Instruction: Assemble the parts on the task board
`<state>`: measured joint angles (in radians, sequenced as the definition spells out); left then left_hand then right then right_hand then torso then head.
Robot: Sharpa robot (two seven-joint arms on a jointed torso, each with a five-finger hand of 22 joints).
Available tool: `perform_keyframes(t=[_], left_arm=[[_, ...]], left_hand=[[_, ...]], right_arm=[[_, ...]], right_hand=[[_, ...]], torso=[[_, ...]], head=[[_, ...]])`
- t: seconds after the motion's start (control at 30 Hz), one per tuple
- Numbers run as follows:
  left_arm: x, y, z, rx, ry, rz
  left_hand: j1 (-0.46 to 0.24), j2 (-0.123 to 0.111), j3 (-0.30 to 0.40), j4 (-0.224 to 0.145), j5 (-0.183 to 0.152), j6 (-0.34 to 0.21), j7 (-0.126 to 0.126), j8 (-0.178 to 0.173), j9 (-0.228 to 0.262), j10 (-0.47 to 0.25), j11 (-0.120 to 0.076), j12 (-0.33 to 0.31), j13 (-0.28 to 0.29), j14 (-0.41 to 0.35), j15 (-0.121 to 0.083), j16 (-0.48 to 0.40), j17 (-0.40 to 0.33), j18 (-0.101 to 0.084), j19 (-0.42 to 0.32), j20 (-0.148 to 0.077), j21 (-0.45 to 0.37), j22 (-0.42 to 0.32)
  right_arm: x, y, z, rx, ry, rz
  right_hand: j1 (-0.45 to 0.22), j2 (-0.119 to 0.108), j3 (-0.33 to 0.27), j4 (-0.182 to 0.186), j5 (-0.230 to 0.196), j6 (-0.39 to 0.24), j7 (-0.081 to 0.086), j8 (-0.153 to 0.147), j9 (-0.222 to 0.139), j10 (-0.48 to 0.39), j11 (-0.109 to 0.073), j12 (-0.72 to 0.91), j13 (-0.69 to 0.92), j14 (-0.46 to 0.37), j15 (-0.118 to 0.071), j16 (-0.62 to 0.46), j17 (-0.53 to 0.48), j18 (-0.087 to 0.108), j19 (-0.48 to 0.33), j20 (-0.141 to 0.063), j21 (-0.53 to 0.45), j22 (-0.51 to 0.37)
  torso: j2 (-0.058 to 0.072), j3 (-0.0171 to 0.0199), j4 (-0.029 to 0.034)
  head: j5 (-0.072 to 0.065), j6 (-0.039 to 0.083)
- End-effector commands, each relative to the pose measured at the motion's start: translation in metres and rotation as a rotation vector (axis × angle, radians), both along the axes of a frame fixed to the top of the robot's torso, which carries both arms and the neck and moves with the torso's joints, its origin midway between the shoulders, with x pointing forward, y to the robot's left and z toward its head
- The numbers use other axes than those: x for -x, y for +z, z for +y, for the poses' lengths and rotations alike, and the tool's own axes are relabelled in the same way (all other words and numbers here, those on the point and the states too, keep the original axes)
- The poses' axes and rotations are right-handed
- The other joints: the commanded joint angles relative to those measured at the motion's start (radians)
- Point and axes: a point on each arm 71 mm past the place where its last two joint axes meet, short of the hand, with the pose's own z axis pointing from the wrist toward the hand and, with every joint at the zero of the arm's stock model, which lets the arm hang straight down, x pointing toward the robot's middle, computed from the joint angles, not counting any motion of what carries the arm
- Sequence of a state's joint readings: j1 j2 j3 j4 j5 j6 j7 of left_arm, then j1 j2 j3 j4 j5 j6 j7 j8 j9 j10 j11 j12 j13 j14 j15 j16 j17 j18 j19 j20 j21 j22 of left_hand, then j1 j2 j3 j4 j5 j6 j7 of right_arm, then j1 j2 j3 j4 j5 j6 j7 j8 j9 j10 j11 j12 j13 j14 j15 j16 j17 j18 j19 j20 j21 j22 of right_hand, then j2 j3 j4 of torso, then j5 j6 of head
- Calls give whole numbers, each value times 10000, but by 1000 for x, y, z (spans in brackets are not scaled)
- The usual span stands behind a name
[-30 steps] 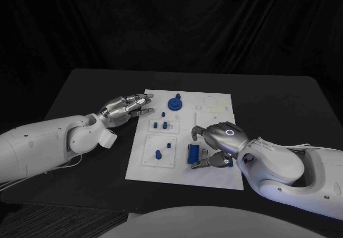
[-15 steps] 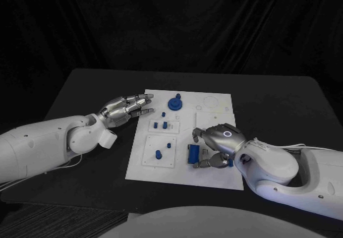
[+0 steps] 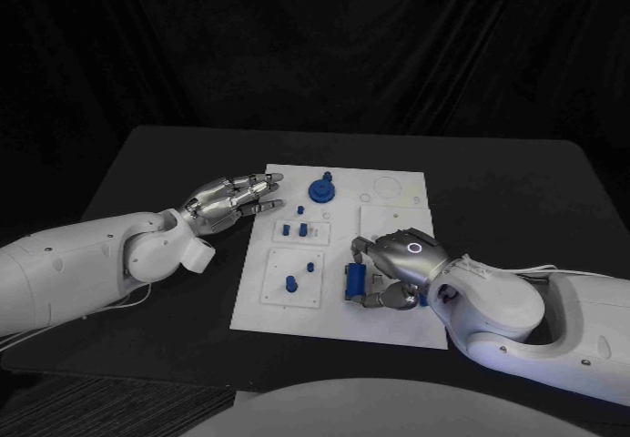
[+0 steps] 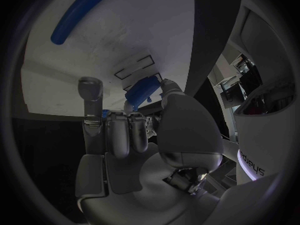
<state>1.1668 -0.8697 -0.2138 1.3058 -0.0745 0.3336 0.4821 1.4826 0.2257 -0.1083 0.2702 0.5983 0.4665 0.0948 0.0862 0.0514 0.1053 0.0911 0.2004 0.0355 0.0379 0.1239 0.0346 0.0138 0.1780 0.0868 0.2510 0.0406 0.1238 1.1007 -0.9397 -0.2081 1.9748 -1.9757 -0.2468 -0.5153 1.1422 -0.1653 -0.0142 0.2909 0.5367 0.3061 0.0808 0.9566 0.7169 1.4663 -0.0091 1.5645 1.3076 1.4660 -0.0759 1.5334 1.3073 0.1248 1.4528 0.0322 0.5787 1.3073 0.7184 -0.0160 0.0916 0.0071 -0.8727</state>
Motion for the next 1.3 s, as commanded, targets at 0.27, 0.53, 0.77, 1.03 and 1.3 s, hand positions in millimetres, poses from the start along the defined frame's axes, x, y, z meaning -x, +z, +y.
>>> perform_keyframes(t=[0.27,0.53,0.77,1.03,1.3], left_arm=[[1,0,0,158,-104,15],[1,0,0,140,-108,34],[1,-1,0,131,-116,54],[1,-2,0,129,-133,83],[1,-2,0,116,-126,106]], left_hand=[[101,1,61,0,37,9,20,64,10,0,85,38,14,16,128,57,20,39,68,65,16,22],[100,3,66,5,35,14,19,68,11,3,85,47,15,24,143,64,22,39,72,73,18,21],[97,6,70,11,31,0,15,68,9,0,87,43,14,30,158,68,24,38,77,80,21,22],[97,6,70,11,31,0,15,68,9,0,87,43,14,30,158,68,24,38,77,80,21,22],[95,9,74,16,27,-9,15,68,8,0,89,45,14,34,166,71,24,37,81,85,23,23]], right_arm=[[2,0,0,-225,55,105],[5,3,-2,-489,123,44],[7,5,-5,-622,52,99],[7,4,-4,-551,39,248],[6,2,-3,-451,10,414]], right_hand=[[-27,335,523,-15,3099,431,-33,11,-651,1045,-66,63,2632,863,-43,-22,1729,144,126,-51,-87,432],[-388,257,1224,8,5566,450,-23,-178,-1050,1045,-74,63,2632,868,-57,-12,1759,141,148,-64,-154,489],[-1012,242,1795,16,6529,560,-24,-364,-1326,1045,-83,63,2632,884,-58,22,1837,138,166,-69,-151,542],[-1224,137,2022,-2,6040,463,-1,-606,-1569,1045,-63,63,2632,885,-44,25,1846,139,167,-61,-210,566],[-1306,115,2086,-3,5823,492,15,-684,-1676,1045,-50,63,2632,886,-33,27,1851,139,176,-53,-228,578]], torso=[[-1,2,-3],[-10,1,-5],[-5,7,-4],[-10,14,-13],[-20,10,-10]], head=[[35,1],[54,1],[39,1],[11,1],[25,1]])
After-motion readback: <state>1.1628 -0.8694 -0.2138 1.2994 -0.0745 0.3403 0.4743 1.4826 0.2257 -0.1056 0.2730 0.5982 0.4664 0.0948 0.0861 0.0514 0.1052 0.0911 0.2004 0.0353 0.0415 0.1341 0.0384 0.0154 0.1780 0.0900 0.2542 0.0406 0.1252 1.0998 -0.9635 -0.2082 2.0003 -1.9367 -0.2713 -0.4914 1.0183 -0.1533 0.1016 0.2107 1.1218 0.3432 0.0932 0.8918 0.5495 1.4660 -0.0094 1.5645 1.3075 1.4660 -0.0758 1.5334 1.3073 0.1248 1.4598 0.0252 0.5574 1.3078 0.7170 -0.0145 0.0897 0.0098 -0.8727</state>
